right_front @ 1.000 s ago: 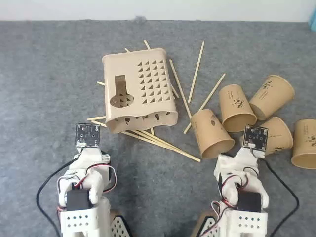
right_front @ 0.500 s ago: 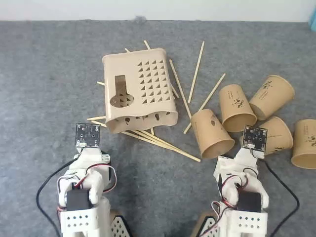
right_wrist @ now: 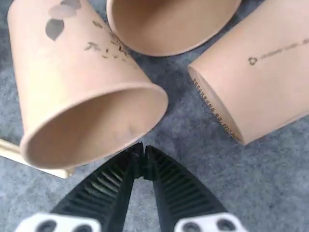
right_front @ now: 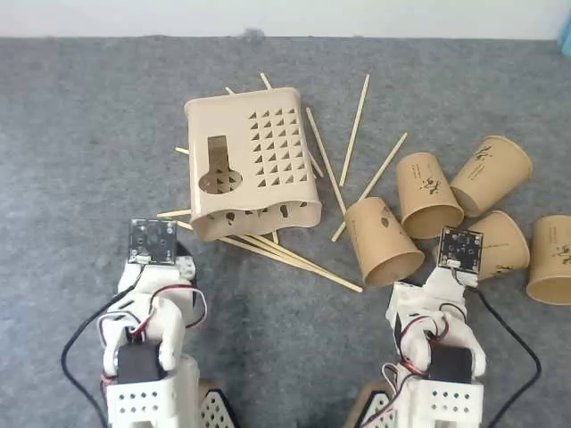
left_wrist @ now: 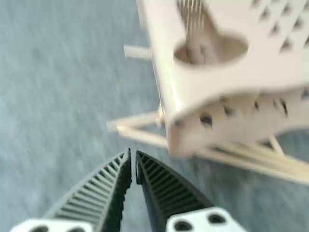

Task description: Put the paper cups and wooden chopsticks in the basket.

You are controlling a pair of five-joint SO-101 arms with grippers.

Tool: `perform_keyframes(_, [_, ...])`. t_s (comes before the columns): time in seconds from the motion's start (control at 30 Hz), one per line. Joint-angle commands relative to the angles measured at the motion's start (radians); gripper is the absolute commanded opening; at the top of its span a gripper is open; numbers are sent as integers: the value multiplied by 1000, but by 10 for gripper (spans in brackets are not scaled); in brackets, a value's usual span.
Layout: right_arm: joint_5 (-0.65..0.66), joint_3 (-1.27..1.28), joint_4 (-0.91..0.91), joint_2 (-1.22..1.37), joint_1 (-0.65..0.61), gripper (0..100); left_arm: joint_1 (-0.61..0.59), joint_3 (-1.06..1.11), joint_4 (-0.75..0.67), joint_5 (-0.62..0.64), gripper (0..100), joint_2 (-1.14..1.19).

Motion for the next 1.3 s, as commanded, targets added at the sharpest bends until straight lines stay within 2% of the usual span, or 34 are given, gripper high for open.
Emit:
perform_keyframes(0.0, [0, 18, 2, -10, 21, 9, 3, -19, -130, -57, 16, -6])
perform_keyframes(0.07, [0, 18, 2, -10, 21, 9, 3, -15, -130, -57, 36, -3])
perform_keyframes(0.17, [0, 18, 2, -10, 21, 9, -3, -10, -77, -52, 147, -3])
perform_keyframes(0.27, [0, 18, 2, -10, 19, 9, -3, -27, -44, 14, 227, -5])
perform_keyframes(0.43, [0, 18, 2, -10, 19, 9, 11, -136, 12, 43, 227, -2])
perform_keyframes(0.57, [0, 18, 2, -10, 19, 9, 37, -124, 37, 35, 228, 6])
perform_keyframes(0.73, [0, 18, 2, -10, 19, 9, 29, -105, -115, 38, 228, 192])
perform_keyframes(0.97, [0, 18, 2, -10, 19, 8, 37, -321, -265, 84, 228, 707])
perform_keyframes(1.13, [0, 18, 2, -10, 21, 8, 37, -407, -471, 141, 228, 1022])
perform_keyframes(1.27, [0, 18, 2, -10, 21, 8, 37, -404, -644, 147, 228, 1152])
